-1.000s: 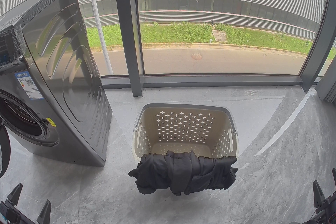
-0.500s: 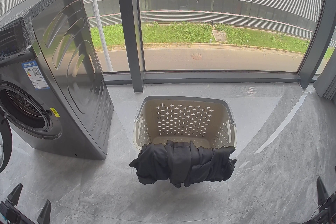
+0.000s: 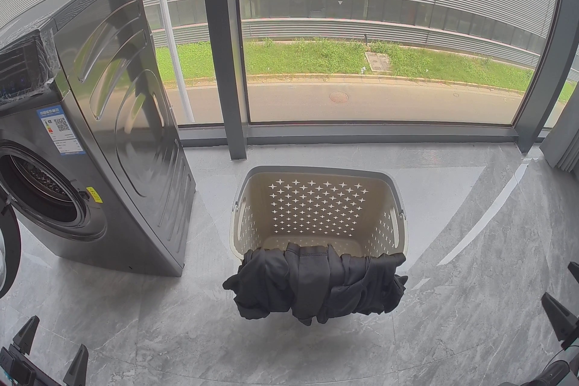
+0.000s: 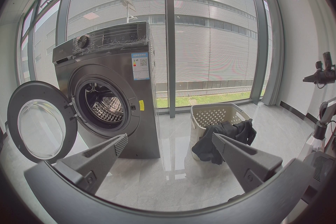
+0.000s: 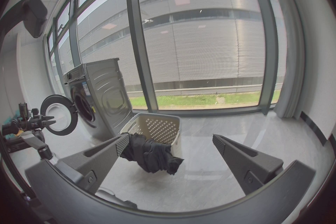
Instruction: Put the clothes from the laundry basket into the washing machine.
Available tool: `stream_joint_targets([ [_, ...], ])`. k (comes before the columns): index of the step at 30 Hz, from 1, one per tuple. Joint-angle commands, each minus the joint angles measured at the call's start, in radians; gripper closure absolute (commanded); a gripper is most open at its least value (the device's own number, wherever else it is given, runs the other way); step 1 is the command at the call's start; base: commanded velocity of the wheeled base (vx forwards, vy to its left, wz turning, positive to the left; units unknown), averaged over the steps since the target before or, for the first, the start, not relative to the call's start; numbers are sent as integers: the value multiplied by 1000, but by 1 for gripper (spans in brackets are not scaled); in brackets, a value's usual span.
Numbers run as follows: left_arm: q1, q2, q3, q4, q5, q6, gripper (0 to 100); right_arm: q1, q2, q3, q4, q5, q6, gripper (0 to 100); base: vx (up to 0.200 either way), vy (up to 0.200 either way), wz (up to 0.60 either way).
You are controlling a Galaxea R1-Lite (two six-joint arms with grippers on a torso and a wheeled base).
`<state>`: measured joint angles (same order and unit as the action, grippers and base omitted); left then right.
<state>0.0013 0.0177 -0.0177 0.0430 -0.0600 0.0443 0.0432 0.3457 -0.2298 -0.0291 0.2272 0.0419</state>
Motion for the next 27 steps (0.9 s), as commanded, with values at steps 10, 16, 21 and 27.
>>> stream_joint_targets([
  [10, 0, -18, 18, 0, 0, -1, 0, 188, 776, -40, -356, 100, 55, 0, 0, 0, 0],
  [16, 0, -18, 18, 0, -3, 0, 0, 241, 1015, -54, -494, 69, 64, 0, 0, 0, 0],
  [21, 0, -18, 18, 0, -4, 0, 0, 285, 1220, -62, -653, -69, 65, 0, 0, 0, 0],
  [27, 0, -18, 18, 0, -7, -1, 0, 319, 1415, -102, -807, -132, 67, 0, 0, 0, 0],
])
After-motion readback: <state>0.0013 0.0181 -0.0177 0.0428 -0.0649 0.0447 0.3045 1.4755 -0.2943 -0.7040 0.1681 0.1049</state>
